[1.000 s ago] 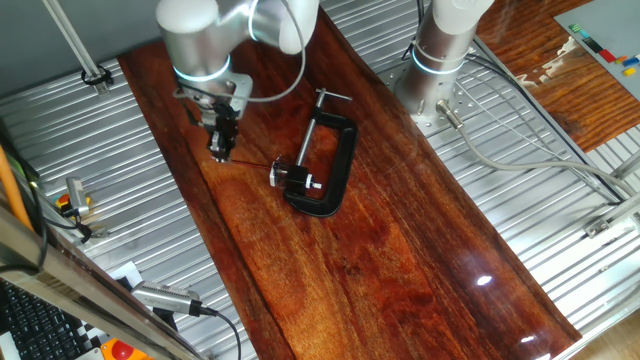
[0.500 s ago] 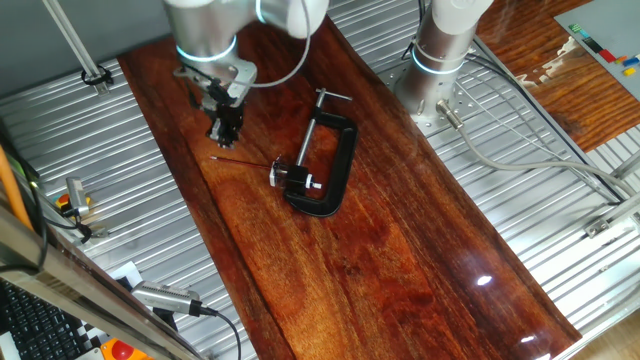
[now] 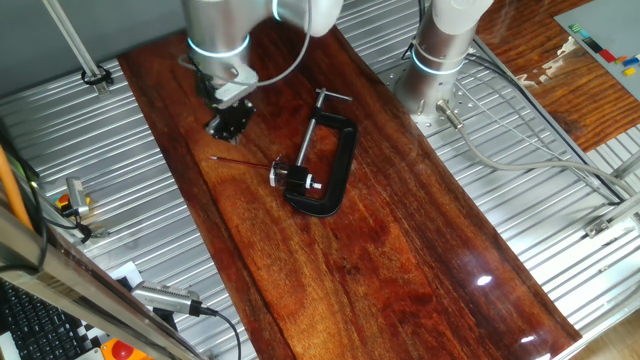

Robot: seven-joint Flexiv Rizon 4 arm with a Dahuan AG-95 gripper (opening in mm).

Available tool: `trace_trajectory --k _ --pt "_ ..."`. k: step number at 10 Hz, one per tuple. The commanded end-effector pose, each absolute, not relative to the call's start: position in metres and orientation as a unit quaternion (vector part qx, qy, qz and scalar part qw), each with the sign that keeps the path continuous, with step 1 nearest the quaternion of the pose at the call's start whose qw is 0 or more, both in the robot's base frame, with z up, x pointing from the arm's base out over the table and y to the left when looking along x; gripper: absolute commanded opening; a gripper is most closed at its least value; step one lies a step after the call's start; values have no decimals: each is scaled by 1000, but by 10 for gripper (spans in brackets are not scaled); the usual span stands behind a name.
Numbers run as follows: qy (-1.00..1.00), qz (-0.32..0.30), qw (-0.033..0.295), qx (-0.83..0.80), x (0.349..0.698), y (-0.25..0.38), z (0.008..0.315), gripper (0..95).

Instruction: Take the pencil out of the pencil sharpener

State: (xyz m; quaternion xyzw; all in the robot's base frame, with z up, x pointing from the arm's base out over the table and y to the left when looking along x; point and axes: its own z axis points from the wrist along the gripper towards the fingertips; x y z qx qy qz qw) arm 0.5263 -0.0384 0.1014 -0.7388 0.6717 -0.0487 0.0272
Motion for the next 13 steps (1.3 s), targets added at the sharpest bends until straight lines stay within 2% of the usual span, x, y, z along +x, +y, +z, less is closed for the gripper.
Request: trace_trajectory --k 1,3,6,10,13 --pt "942 -91 41 -319 526 -38 106 0" --pt "960 -73 20 -269 526 -38 106 0" --pt "972 -64 7 -225 521 -24 117 0" --pt "989 -29 0 -148 510 7 130 0" --pt "986 -22 9 -166 505 13 134 0"
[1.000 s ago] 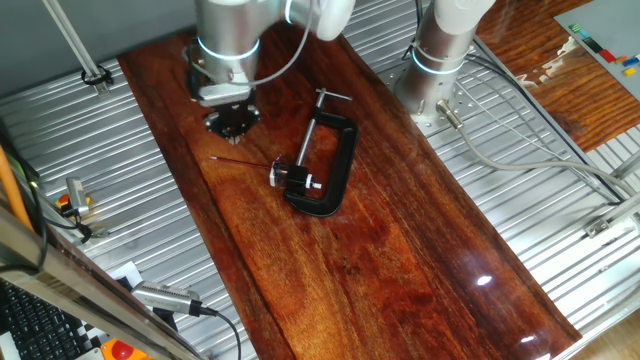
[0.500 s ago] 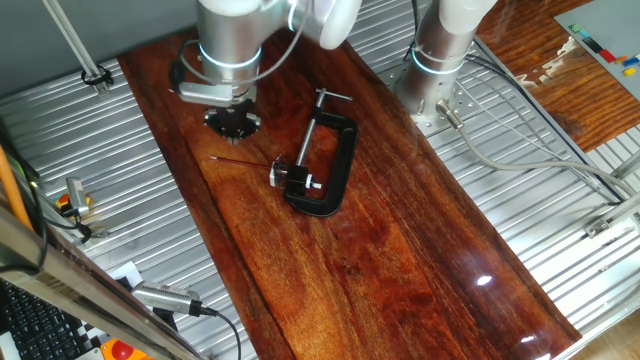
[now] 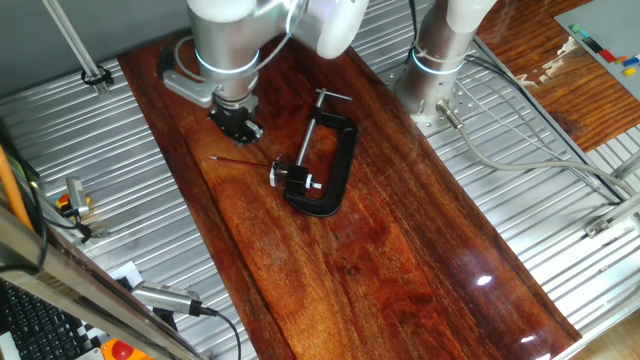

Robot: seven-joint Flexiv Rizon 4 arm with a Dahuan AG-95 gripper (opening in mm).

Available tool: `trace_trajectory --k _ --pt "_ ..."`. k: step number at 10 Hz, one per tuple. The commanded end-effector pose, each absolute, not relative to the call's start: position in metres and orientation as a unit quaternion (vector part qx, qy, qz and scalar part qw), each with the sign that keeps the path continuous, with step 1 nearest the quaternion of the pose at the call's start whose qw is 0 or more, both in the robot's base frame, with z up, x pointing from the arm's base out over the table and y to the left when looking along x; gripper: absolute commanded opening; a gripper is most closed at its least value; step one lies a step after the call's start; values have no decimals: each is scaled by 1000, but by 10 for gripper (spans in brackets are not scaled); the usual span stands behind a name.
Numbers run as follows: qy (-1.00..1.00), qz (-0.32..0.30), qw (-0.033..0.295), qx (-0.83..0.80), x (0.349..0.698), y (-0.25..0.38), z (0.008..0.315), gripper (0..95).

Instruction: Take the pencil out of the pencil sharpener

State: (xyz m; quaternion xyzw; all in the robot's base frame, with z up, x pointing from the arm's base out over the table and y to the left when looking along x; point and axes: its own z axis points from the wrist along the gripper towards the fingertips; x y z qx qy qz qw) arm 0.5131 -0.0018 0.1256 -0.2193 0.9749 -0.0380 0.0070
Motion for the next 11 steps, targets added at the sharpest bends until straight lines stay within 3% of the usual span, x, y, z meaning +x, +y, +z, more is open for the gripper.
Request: trace_trajectory --k 1,4,11 --pt "984 -18 5 -178 505 13 134 0" --pt "985 -6 -1 -174 505 13 134 0" --pt "990 -11 -19 -137 467 19 145 0"
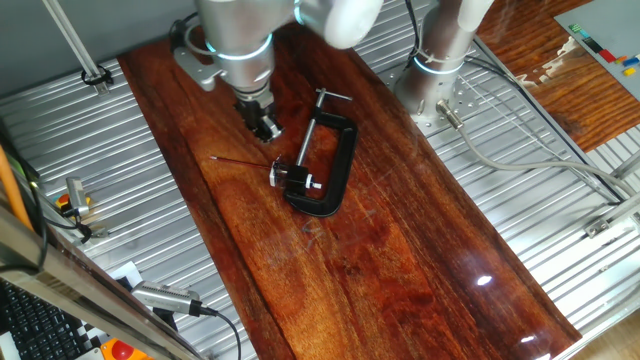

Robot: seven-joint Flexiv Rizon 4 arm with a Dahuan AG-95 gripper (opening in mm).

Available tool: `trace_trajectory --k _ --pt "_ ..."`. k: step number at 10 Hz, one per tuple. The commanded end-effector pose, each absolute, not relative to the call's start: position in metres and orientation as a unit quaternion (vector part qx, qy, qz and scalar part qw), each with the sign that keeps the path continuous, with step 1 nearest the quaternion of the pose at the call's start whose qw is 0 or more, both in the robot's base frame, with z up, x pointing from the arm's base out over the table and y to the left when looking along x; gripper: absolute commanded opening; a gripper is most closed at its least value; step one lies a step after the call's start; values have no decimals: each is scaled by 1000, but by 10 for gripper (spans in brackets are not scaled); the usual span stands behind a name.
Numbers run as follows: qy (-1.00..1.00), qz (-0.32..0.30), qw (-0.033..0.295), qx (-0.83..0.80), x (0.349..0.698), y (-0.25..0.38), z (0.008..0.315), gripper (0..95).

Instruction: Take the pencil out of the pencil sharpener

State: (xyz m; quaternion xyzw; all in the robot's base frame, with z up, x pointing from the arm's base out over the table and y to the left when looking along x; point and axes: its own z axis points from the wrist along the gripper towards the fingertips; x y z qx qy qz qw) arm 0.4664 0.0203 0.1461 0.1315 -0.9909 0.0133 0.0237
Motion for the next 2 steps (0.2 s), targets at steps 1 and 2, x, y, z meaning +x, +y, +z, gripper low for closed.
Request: trace_trajectory --k 1,2 --pt "-990 10 19 140 467 19 145 0" --pt "-989 10 19 145 467 20 145 0"
